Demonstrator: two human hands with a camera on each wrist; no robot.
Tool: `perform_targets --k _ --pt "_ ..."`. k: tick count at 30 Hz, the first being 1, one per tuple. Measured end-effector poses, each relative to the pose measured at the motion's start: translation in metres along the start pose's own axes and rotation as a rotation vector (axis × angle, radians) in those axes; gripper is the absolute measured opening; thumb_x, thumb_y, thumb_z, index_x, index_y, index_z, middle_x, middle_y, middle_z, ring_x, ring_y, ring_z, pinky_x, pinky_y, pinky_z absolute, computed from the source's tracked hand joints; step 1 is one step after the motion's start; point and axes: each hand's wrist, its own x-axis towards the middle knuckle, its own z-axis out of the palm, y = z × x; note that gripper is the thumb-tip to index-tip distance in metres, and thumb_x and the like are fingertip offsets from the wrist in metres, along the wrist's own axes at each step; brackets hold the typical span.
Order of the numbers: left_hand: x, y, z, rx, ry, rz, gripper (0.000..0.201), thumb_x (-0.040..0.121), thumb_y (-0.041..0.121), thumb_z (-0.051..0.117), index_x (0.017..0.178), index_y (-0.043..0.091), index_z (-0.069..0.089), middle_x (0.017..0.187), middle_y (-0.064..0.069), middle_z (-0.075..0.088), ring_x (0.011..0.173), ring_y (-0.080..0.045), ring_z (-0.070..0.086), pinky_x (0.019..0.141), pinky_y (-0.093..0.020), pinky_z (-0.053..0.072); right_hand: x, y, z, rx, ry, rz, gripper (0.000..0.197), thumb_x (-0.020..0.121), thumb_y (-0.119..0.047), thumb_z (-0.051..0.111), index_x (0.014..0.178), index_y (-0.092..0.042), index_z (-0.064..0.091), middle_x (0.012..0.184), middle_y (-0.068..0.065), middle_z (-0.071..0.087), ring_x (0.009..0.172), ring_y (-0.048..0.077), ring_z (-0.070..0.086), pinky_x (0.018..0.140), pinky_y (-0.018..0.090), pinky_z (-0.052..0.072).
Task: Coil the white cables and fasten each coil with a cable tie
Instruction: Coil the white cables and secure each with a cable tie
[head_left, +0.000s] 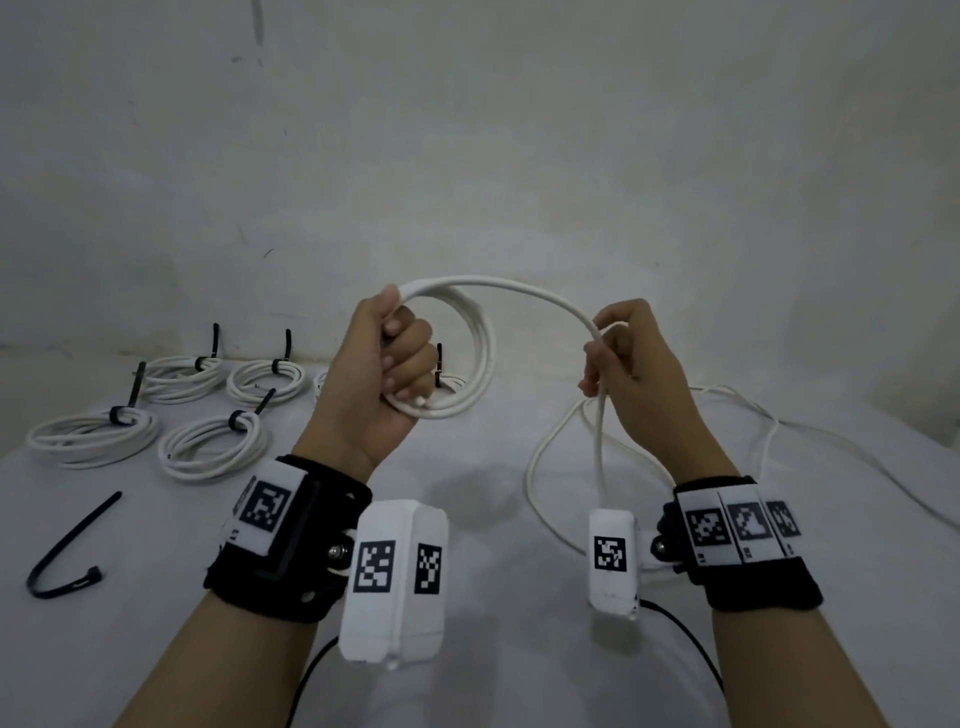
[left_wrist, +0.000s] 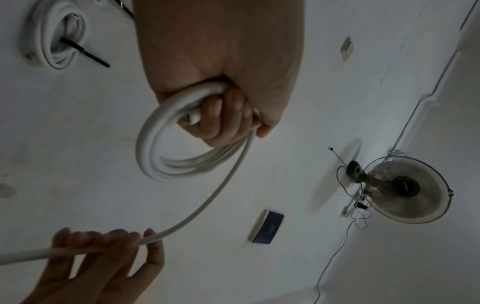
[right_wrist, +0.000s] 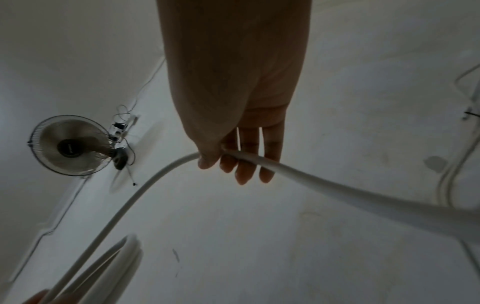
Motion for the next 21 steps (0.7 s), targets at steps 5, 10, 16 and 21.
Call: perform_targets --k 5,10,16,21 --pt "0.004 0.003 -0.008 -0.054 0.09 0.078 0.046 0.099 0.032 0.034 0.055 0.021 0.036 0.038 0.008 0.024 0.027 -0.005 0.021 0.027 -0.014 0.018 -0.003 0.003 0.012 -0.071 -0.081 0.029 0.015 0.099 -0.011 0.043 0.1 -0.027 0.043 0.077 0.006 0.053 0.05 0.017 0.056 0.05 0.026 0.051" --pt "0.007 0.002 -0.012 -0.053 0.151 0.159 0.038 0.1 0.03 0.033 0.063 0.02 0.032 0.04 0.008 0.025 0.029 -0.005 0.022 0.029 -0.014 0.02 -0.006 0.007 0.025 -0.356 -0.248 0.001 0.02 0.096 -0.012 0.048 0.112 -0.021 0.054 0.082 0.003 0.055 0.069 0.015 0.053 0.06 0.03 0.044" --pt "0.007 0.009 -0.019 -0.062 0.214 0.26 0.036 0.1 0.031 0.035 0.066 0.02 0.033 0.042 0.008 0.026 0.031 -0.006 0.024 0.033 -0.014 0.023 -0.006 0.0 0.021 -0.455 -0.487 0.105 0.06 0.098 -0.005 0.04 0.14 -0.047 0.033 0.094 0.005 0.049 0.068 0.01 0.048 0.065 0.03 0.05" --pt "0.009 0.004 -0.019 0.051 0.24 0.313 0.035 0.101 0.03 0.034 0.068 0.019 0.034 0.044 0.009 0.027 0.035 -0.004 0.024 0.036 -0.016 0.026 -0.002 -0.021 0.024 -0.728 -0.499 -0.018 0.048 0.095 0.001 0.041 0.126 -0.031 0.06 0.09 -0.002 0.054 0.082 0.013 0.054 0.061 0.026 0.041"
